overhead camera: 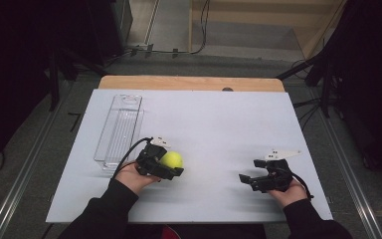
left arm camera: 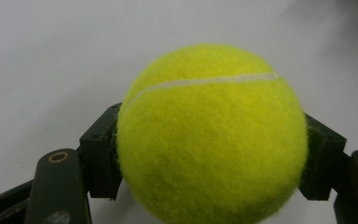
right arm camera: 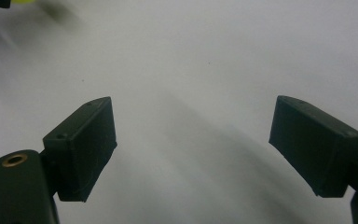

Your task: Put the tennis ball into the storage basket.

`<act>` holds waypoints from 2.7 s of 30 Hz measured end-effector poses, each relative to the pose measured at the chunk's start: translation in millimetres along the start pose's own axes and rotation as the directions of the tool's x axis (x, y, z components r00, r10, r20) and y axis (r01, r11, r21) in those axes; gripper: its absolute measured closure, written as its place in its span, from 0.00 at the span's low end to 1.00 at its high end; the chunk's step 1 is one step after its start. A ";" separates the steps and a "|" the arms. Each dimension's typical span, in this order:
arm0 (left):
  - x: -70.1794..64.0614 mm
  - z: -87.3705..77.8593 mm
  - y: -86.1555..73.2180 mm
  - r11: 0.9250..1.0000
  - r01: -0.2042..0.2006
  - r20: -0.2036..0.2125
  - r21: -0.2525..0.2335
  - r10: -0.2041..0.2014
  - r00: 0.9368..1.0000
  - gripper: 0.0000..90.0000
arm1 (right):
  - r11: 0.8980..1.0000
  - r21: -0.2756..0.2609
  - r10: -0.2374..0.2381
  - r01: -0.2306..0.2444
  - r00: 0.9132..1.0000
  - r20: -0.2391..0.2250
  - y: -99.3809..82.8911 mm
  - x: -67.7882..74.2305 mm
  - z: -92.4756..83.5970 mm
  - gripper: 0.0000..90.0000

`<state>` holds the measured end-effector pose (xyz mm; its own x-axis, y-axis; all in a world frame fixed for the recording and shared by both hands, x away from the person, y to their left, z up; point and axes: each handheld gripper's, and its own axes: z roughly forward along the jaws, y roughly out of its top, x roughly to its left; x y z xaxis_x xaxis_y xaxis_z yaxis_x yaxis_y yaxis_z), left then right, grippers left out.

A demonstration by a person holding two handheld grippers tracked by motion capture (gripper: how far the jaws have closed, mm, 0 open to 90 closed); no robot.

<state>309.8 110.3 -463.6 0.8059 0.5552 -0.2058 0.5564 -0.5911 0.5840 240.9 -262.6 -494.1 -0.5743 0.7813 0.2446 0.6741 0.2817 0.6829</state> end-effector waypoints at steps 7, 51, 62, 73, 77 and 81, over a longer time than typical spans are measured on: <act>1.5 -6.6 0.4 1.000 0.010 0.003 -0.019 -0.010 1.000 0.29 | 1.000 -0.002 -0.002 0.002 1.000 -0.001 0.0 0.1 0.1 0.14; 16.9 -45.0 7.9 0.997 0.054 -0.047 -0.055 -0.057 0.997 0.29 | 1.000 -0.005 -0.006 0.006 1.000 -0.011 0.5 1.3 0.4 0.14; 24.8 -53.4 11.2 0.996 0.074 -0.050 -0.053 -0.076 0.996 0.29 | 1.000 -0.008 -0.003 0.003 1.000 -0.011 0.4 1.4 0.0 0.14; 34.3 -63.4 13.0 0.995 0.082 -0.067 -0.064 -0.087 0.994 0.29 | 1.000 -0.008 -0.008 0.008 1.000 -0.008 0.2 1.2 -0.4 0.14; 37.7 -67.9 13.1 0.994 0.081 -0.085 -0.072 -0.087 0.993 0.29 | 1.000 -0.008 -0.008 0.008 1.000 -0.007 0.1 1.4 -0.4 0.14; 42.0 -72.2 13.1 0.993 0.091 -0.090 -0.080 -0.098 0.991 0.29 | 1.000 -0.007 -0.008 0.007 1.000 -0.007 0.1 1.5 -0.5 0.14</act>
<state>336.3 168.1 -408.0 0.7260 0.6609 -0.1901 0.6091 -0.4897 0.6238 239.9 -261.7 -493.4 -0.5824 0.7755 0.2439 0.6664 0.2836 0.6895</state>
